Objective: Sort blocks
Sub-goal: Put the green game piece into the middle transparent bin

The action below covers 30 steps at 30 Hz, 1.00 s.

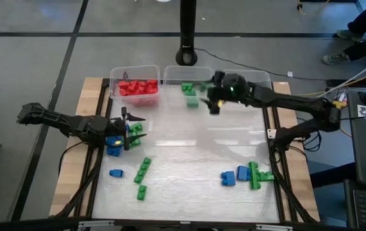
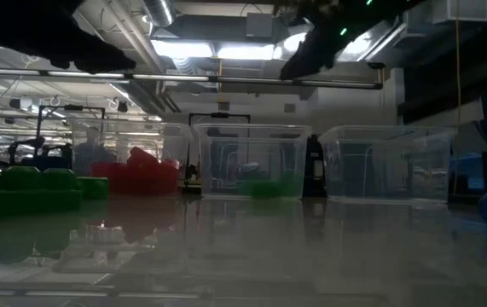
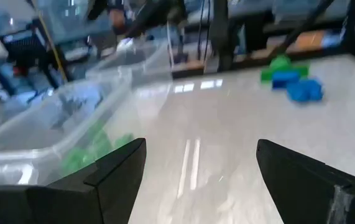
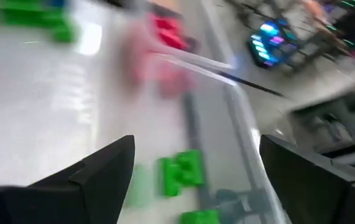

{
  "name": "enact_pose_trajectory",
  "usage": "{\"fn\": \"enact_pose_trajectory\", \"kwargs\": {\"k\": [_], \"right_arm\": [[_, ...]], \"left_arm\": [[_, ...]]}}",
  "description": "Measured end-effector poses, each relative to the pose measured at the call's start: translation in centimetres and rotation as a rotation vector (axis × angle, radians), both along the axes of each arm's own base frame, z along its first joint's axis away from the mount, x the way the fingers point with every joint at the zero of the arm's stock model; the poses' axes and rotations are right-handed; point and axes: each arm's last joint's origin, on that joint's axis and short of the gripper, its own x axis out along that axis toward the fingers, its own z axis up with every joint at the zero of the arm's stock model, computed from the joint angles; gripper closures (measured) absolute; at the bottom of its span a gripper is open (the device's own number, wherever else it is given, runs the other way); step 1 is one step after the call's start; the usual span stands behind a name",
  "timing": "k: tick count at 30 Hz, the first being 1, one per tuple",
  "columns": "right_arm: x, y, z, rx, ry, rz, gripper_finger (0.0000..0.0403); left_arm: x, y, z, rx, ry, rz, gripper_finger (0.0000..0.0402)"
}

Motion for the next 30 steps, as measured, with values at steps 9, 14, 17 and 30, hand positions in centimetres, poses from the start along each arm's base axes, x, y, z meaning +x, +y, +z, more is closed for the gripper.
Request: {"fn": "enact_pose_trajectory", "kwargs": {"k": [9,14,17,30], "right_arm": [[-0.4,9.7,-3.6,-0.027,0.087,0.244,0.0059],[-1.2,14.3,-7.1,-0.031,-0.028,0.321,0.0059],[-2.1,16.8,-8.3,-0.029,-0.149,0.372,0.0059],[-3.9,22.4,-12.8,0.023,-0.339,0.503,0.0059]], "left_arm": [[3.0,-0.3,1.4,-0.151,0.395,0.211,0.0105],[3.6,-0.1,0.7,-0.269,0.606,0.385,0.0105],[3.5,0.5,-0.6,-0.313,0.704,0.500,0.0105],[5.1,3.0,-3.8,-0.466,0.875,0.709,0.0105]]}}
